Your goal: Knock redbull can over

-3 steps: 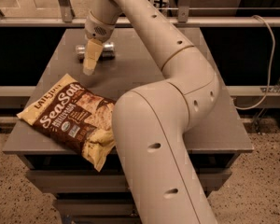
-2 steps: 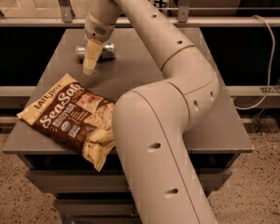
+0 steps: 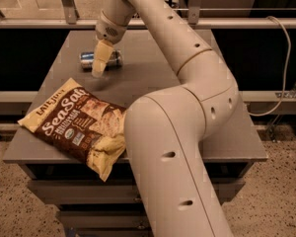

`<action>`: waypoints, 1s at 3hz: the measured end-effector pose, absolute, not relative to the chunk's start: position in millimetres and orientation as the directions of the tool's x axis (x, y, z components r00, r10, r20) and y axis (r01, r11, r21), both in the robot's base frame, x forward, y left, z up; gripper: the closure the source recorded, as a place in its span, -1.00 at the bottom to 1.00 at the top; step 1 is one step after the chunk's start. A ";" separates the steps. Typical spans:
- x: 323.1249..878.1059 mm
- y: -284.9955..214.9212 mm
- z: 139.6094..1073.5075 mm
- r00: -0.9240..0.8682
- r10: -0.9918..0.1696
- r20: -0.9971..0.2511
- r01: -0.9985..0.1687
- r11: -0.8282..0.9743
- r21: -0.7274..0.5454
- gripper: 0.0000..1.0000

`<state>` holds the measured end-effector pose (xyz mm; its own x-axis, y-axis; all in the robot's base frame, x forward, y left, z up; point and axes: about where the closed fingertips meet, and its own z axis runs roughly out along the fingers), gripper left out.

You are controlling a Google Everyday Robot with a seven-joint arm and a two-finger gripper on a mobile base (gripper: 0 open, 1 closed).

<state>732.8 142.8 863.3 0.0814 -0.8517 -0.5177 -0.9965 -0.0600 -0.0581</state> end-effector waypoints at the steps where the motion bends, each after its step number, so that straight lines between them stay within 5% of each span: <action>1: 743.6 114.6 876.3 0.003 -0.790 -0.613 -0.998 0.038 -0.055 -1.00; 3: 742.9 -10.1 936.7 -0.118 -0.538 -0.835 -0.939 0.333 -0.082 -1.00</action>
Offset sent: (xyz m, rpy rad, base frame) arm 0.0113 -0.2262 0.0697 0.5180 -0.1126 -0.5123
